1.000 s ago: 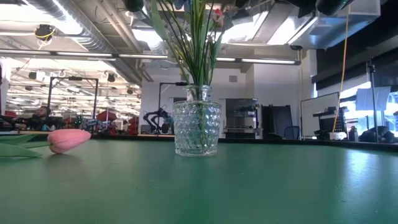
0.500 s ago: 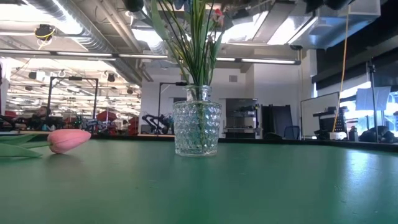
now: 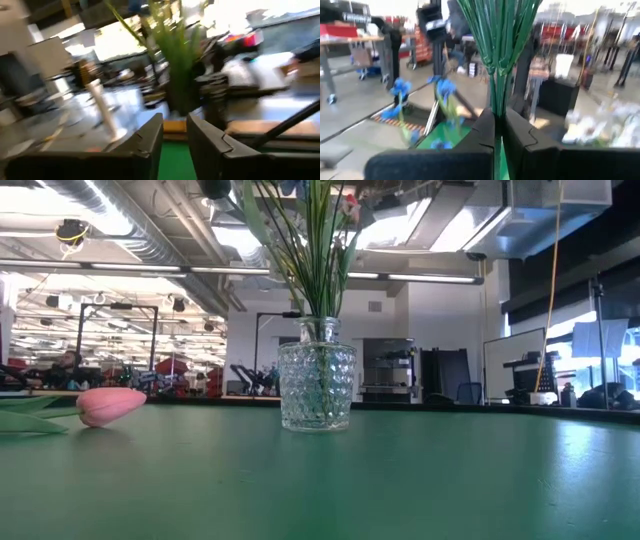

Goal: Sort flowers into vase by color
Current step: Put the blue flowers into the transparent vase, then put the pink tulip into the blue vase

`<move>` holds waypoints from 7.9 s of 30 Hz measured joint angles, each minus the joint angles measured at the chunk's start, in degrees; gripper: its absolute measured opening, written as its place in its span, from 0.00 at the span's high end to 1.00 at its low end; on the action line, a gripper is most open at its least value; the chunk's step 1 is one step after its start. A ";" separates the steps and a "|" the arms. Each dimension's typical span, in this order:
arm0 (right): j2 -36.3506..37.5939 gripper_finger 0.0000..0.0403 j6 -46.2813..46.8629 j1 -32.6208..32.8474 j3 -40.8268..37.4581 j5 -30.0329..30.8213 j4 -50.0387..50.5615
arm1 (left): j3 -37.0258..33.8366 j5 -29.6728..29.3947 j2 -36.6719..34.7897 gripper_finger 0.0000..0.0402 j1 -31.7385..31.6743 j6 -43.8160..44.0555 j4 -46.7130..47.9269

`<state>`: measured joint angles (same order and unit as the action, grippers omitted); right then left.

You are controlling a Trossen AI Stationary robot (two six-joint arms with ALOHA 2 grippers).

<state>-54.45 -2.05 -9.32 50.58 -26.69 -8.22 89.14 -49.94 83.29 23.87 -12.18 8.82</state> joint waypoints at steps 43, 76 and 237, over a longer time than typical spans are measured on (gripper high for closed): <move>-33.50 0.97 -2.25 13.08 -28.11 15.46 -70.38 | -56.08 -5.00 -26.79 0.99 11.96 58.59 5.27; -51.22 0.90 -1.14 13.07 -19.22 14.07 -67.94 | -67.82 -1.34 -26.74 1.00 11.87 58.16 -16.29; -16.85 0.61 -17.48 11.89 15.14 24.56 -0.87 | 5.75 55.70 1.96 1.00 -24.56 10.21 -0.33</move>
<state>-71.30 -19.53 2.57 65.71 -2.13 -9.09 94.89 5.75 85.25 -0.69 -1.98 8.49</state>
